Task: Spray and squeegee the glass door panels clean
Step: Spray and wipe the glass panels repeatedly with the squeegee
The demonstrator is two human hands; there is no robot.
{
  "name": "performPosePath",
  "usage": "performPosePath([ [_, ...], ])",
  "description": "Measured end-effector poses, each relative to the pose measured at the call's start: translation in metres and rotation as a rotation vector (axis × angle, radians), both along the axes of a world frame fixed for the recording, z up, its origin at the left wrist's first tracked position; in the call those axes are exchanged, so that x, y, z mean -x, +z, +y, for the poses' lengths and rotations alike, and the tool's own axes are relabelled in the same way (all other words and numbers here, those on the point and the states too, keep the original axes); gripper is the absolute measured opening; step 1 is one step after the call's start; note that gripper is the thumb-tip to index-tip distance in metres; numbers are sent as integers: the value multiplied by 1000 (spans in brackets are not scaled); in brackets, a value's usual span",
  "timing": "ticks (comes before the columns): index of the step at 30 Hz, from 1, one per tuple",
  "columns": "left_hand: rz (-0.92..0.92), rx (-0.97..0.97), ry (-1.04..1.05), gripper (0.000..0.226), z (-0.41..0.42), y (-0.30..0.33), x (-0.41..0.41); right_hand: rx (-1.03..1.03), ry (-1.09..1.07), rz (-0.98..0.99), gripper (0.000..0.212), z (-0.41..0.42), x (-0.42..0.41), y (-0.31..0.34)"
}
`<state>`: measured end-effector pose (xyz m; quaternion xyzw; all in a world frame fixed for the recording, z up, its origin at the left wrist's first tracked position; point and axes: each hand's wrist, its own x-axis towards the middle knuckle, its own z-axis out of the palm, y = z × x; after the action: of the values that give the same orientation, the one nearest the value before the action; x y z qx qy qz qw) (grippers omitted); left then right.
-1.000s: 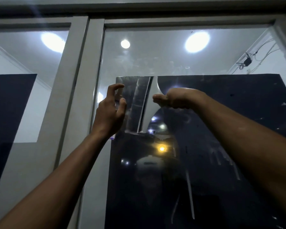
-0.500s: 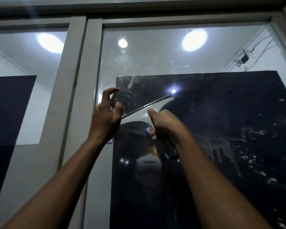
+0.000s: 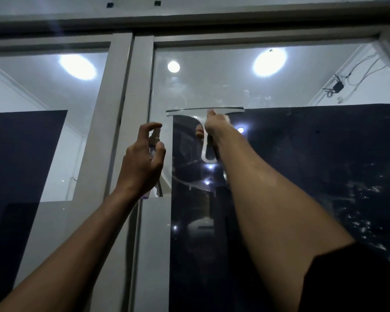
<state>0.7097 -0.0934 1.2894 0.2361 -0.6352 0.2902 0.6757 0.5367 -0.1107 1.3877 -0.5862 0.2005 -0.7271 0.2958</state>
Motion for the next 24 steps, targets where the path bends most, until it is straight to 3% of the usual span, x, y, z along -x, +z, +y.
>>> performPosePath([
  [2, 6, -13, -12, 37, 1, -4, -5, -85, -19, 22, 28, -1, -2, -16],
  [5, 15, -23, -17, 36, 0, -16, -7, -104, -167, 134, 47, -5, -4, -78],
  [8, 25, -46, -25, 37, 1, -27, -8, -156, -151, 159, 54, 7, -2, -129],
  [10, 16, -55, -16, 37, 1, -31, -8, -134, -117, 131, 50, 9, -2, -122],
  [14, 11, -59, -5, 37, 2, -25, -11, -99, -63, 53, 33, 4, -13, -40],
  [17, 21, -69, -3, 37, 4, -23, -10, -163, -87, 144, 33, 8, -15, 0],
  [21, 2, -89, -41, 37, 9, -33, -5, -95, -212, 220, 32, 13, -3, -41],
  [24, -7, -106, -53, 37, 9, -44, -2, -147, -330, 332, 47, 15, 14, -112],
])
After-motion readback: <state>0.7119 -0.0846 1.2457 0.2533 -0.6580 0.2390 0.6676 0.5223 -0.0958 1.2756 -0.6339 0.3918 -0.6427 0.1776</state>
